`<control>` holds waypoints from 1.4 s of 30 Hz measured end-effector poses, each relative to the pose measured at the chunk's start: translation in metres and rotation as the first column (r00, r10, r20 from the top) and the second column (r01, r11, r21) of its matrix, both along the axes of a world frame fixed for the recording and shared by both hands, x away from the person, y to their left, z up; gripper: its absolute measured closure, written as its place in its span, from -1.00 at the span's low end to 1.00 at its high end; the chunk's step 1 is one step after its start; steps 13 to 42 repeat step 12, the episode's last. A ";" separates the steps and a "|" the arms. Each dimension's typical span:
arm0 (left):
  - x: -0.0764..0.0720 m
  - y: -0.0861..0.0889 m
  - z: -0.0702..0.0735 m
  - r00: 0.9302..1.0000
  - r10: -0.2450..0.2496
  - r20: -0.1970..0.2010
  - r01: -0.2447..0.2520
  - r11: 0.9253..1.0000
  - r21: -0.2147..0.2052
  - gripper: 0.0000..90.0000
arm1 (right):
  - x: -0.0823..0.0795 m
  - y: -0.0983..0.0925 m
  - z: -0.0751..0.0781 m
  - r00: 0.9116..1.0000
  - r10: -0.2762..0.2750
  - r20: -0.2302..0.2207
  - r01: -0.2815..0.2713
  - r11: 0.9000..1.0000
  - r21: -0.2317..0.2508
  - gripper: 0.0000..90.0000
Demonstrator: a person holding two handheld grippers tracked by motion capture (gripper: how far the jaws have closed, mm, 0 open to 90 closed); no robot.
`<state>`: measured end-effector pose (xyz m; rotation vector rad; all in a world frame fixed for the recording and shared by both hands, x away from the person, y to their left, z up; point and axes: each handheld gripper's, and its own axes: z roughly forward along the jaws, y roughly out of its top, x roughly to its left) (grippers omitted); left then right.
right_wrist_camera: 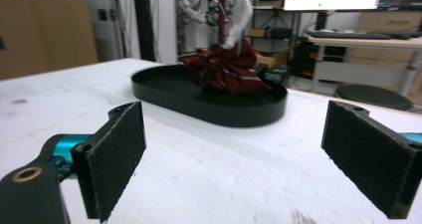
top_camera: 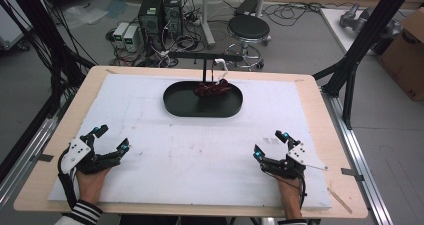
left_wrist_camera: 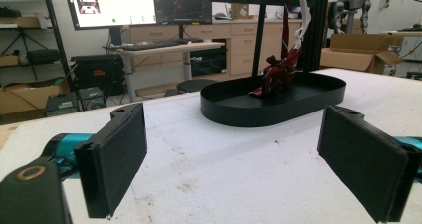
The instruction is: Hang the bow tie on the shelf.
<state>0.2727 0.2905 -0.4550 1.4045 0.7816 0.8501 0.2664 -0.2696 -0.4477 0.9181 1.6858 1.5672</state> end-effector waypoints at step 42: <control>0.000 0.000 0.000 1.000 0.008 -0.001 -0.008 1.000 -0.002 -0.72 | -0.005 -0.001 -0.007 0.998 -0.056 0.032 0.055 0.998 0.041 -0.79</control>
